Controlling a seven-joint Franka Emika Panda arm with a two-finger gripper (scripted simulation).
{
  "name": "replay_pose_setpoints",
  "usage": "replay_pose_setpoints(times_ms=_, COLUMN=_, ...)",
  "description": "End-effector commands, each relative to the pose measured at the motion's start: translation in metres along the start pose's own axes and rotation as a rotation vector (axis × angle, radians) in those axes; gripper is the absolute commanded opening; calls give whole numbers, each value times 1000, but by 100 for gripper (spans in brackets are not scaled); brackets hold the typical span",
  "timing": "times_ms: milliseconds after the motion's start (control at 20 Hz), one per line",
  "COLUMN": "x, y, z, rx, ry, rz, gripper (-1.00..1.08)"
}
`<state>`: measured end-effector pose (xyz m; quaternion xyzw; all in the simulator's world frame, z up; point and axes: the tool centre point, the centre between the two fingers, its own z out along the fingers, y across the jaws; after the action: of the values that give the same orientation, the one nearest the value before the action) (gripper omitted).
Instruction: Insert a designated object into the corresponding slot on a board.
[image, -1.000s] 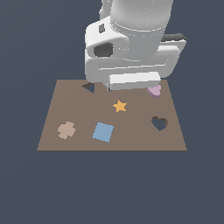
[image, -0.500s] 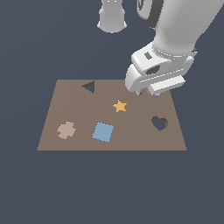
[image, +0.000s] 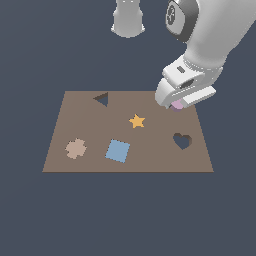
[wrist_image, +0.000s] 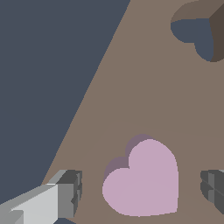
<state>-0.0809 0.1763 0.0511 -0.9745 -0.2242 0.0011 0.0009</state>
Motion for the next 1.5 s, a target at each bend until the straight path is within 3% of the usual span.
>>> replay_pose_setpoints(times_ms=0, x=0, y=1, z=0, rx=0, ry=1, rz=1, gripper=100)
replay_pose_setpoints(times_ms=500, x=0, y=0, z=21, rx=-2, ry=2, rz=-3, gripper=100)
replay_pose_setpoints(times_ms=550, x=0, y=0, z=21, rx=-2, ry=2, rz=-3, gripper=-100)
replay_pose_setpoints(times_ms=1450, x=0, y=3, z=20, rx=-3, ry=1, rz=-35, gripper=-100)
